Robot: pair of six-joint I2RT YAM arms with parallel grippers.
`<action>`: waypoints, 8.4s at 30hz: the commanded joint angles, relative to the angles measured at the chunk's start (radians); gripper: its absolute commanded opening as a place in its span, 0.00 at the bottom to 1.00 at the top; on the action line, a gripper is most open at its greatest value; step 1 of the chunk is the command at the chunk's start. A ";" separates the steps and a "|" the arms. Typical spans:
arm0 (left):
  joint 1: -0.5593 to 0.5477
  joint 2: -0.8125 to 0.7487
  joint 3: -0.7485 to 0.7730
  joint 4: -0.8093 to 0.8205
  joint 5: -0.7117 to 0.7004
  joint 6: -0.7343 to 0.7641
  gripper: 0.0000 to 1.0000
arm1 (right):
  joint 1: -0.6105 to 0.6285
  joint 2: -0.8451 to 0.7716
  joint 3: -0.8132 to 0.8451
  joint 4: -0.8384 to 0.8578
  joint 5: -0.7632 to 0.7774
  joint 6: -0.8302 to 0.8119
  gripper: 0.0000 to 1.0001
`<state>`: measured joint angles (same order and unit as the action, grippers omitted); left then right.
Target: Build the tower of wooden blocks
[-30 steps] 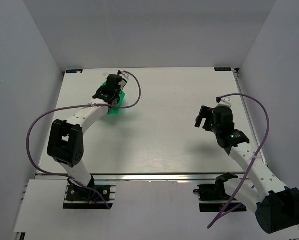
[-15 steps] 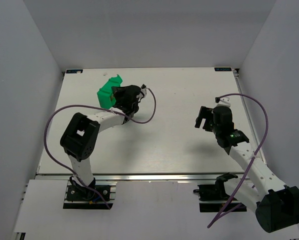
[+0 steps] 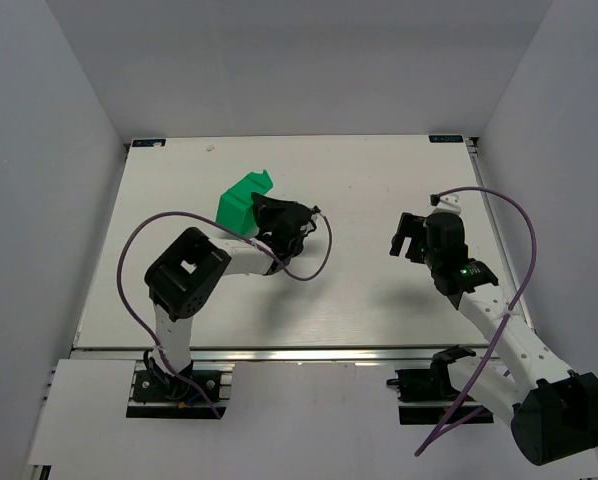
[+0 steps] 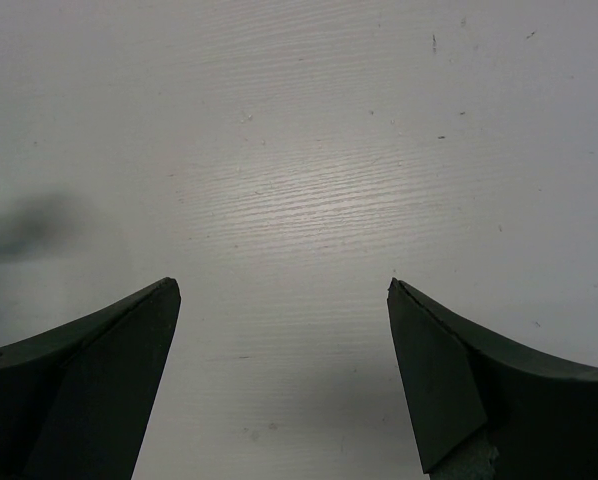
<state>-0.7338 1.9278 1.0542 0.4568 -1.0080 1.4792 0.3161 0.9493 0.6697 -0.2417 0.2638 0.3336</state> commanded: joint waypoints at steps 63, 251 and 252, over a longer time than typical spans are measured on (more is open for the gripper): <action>0.546 -0.644 -0.306 -0.457 0.285 -1.754 0.04 | 0.046 0.230 0.102 0.275 -0.613 -0.329 0.90; 0.674 -0.971 -0.413 -0.646 1.249 -2.051 0.98 | 0.135 0.905 0.651 -0.179 -0.205 -0.329 0.80; 0.672 -0.968 -0.411 -0.642 1.255 -2.051 0.98 | 0.130 0.910 0.648 -0.166 -0.218 -0.331 0.79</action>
<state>-0.0563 0.9543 0.6289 -0.2016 0.2405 -0.5835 0.4522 1.8500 1.2827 -0.4026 0.0746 -0.0109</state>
